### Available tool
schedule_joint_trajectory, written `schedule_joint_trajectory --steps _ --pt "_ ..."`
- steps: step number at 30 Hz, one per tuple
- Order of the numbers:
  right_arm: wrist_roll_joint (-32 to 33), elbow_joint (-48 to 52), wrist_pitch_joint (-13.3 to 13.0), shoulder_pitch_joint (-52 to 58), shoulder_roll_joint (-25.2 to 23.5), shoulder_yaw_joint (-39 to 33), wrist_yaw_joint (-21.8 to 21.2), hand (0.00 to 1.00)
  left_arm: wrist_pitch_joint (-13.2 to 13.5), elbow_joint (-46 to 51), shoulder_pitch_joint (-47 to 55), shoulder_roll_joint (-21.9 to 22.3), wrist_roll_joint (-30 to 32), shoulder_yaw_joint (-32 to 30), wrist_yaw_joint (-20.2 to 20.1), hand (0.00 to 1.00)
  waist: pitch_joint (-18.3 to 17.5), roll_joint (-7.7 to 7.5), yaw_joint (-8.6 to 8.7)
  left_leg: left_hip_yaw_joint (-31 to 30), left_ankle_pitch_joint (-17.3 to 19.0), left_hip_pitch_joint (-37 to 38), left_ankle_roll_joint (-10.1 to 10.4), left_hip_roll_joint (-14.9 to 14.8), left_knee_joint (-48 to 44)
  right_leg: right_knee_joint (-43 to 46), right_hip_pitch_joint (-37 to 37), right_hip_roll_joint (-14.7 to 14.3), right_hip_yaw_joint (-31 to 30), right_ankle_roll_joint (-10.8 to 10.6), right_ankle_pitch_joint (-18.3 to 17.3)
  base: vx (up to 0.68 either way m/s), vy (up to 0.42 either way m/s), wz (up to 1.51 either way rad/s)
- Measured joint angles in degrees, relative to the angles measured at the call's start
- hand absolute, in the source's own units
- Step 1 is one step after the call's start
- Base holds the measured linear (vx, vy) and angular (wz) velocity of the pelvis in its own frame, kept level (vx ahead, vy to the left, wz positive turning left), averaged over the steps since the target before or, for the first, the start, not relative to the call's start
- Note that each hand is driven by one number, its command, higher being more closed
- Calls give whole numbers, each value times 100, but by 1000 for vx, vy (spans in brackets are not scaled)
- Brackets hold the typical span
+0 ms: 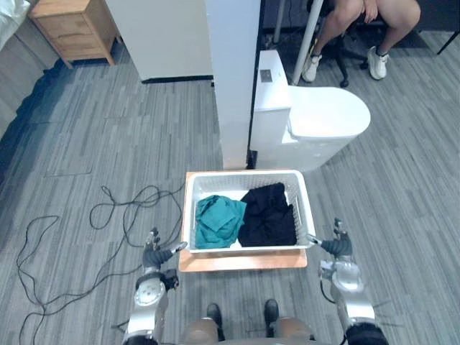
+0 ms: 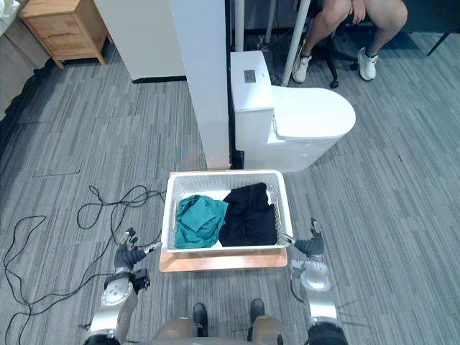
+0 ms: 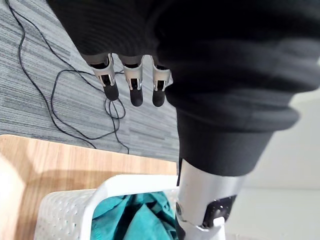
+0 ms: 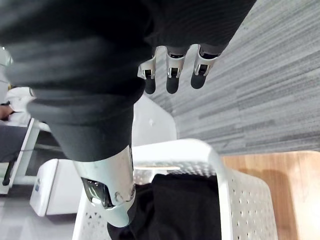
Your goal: Pick up the laundry basket with both hands and put the clothes into the washing machine.
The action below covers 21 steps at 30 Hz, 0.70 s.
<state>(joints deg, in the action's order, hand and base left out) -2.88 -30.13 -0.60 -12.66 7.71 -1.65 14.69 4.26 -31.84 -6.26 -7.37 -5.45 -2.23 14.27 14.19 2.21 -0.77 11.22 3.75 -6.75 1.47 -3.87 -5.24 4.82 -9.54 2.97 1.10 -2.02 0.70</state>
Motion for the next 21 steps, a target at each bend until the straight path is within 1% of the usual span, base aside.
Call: schedule_joint_trajectory --steps 1,3,4,5,6,7,8,10,11,14,15,19,21 --pt "4 -237 5 -391 40 135 4 0 -5 -259 -381 -51 47 9 35 0 152 -6 -1 0 -1 -232 -6 17 -152 19 -189 20 -43 14 90 -248 13 -10" --pt "4 -436 -22 -812 72 185 47 0 -14 -521 -756 -173 61 9 91 0 288 -33 0 2 11 -542 -26 30 -344 51 -438 25 -113 -11 149 -253 -1 -13" --pt "4 -591 -23 -1304 178 232 45 0 -37 -834 -1159 -351 63 11 111 0 499 -61 26 9 8 -771 -63 41 -521 132 -646 27 -147 -33 187 -216 -16 -10" --pt "4 -633 -25 -1394 206 250 44 0 -46 -895 -1238 -377 62 10 112 0 539 -60 28 9 7 -802 -68 39 -551 142 -675 27 -152 -29 202 -321 -26 -10" --pt "6 -820 -31 -1759 323 343 44 100 -52 -1049 -1546 -475 64 27 116 0 680 -60 21 19 10 -929 -76 28 -636 168 -787 25 -171 -29 266 -256 -23 -7" --pt "7 -1027 -25 -2148 409 401 43 100 -69 -1263 -1879 -579 92 52 140 100 809 -69 22 30 2 -1048 -83 15 -720 200 -877 20 -195 -42 314 -302 -28 -7" --pt "7 -1104 -22 -2323 435 415 39 100 -67 -1349 -2021 -615 96 62 141 100 873 -68 27 32 -9 -1087 -98 9 -762 198 -900 20 -207 -55 340 -231 -19 -9" --pt "37 -1301 -11 -2697 509 472 35 100 -95 -1511 -2389 -698 156 172 142 100 915 -69 21 35 -16 -1291 -105 -3 -836 195 -1086 22 -265 -4 417 -175 -6 -11" --pt "72 -1352 -17 -2867 524 501 36 100 -123 -1604 -2564 -764 165 275 128 100 922 -72 22 20 -18 -1426 -104 -9 -891 188 -1192 20 -276 -37 446 -127 -11 -8" --pt "255 -1328 -47 -3042 632 513 16 100 -141 -1623 -2780 -802 161 346 103 100 995 -82 132 -19 -58 -1567 -109 -15 -932 131 -1277 17 -272 -65 514 -68 -18 0" --pt "367 -1305 -78 -3027 640 511 17 100 -150 -1623 -2786 -898 159 340 104 100 997 -83 154 -24 -61 -1595 -109 -24 -945 93 -1285 9 -274 -58 541 0 0 0" --pt "695 -1101 -105 -2862 721 512 5 100 -154 -1572 -2783 -1139 145 389 93 100 999 -87 140 -28 -87 -1600 -136 -43 -964 54 -1281 -15 -286 -34 611 52 -13 -2" --pt "818 -692 -98 -2429 711 504 0 100 -158 -1352 -2686 -1214 130 380 101 100 1001 -90 137 -31 -99 -1597 -153 -56 -962 -5 -1245 -29 -284 -30 615 102 -19 0"
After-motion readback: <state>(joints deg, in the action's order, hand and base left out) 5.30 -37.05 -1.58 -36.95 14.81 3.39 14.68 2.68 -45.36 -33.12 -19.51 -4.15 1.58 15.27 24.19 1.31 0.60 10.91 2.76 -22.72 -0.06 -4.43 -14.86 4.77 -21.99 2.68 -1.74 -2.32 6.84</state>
